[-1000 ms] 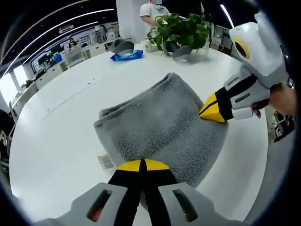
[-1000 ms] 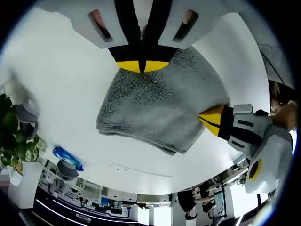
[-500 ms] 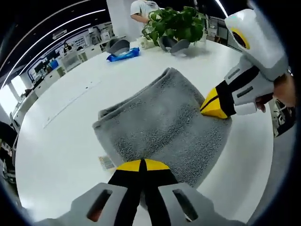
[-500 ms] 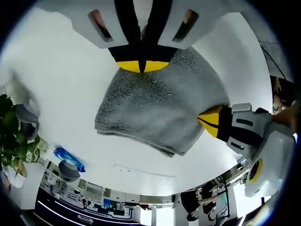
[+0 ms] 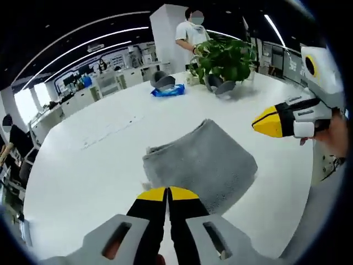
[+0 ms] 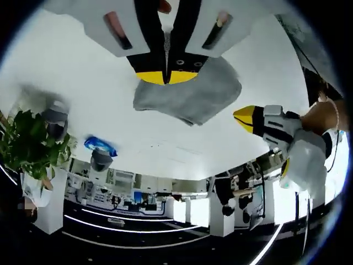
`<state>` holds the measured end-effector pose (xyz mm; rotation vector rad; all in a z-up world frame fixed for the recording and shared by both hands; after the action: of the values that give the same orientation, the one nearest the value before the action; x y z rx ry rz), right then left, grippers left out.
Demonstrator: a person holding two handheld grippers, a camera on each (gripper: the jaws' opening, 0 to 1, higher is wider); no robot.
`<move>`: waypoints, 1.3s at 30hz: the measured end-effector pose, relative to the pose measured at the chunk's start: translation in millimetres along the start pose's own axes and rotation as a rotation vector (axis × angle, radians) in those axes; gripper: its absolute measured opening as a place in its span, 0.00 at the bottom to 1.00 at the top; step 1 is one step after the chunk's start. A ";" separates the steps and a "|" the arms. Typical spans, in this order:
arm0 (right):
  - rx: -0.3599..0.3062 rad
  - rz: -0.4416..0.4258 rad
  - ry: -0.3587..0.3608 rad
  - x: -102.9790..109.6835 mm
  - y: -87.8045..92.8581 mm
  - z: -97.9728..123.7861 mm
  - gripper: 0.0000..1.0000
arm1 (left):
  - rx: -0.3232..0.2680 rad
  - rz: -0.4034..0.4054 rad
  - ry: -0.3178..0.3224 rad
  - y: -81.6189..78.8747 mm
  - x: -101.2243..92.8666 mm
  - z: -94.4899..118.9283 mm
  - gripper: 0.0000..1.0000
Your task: Fold the towel on the table until its edges align and the towel forms a compact rectangular stack.
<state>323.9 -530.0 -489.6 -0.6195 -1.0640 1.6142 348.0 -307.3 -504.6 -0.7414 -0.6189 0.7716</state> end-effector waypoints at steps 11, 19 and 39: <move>-0.045 -0.037 -0.061 4.9 2.8 40.9 0.16 | -0.201 0.208 -0.051 24.7 5.2 70.1 0.21; -0.080 -0.004 -0.028 3.4 19.4 59.2 0.45 | -0.234 0.204 -0.036 41.6 -9.5 84.4 0.41; -0.074 -0.098 0.060 -11.0 44.2 62.2 0.89 | -0.171 0.235 -0.065 58.9 -17.3 71.2 1.00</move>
<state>254.9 -562.9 -500.4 -0.6508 -1.0967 1.4687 263.7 -266.3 -512.1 -0.9607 -0.6699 0.9698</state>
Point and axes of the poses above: the point that each gripper's makers call its tool centre point, and the gripper's own axes: z roughly backward along the fingers, x roughly to its left, y roughly out of its underside, the point moved 9 cm from there along z, roughly backward along the fingers, and after that the axes turned 7 degrees about -z, right-handed, at the moved point
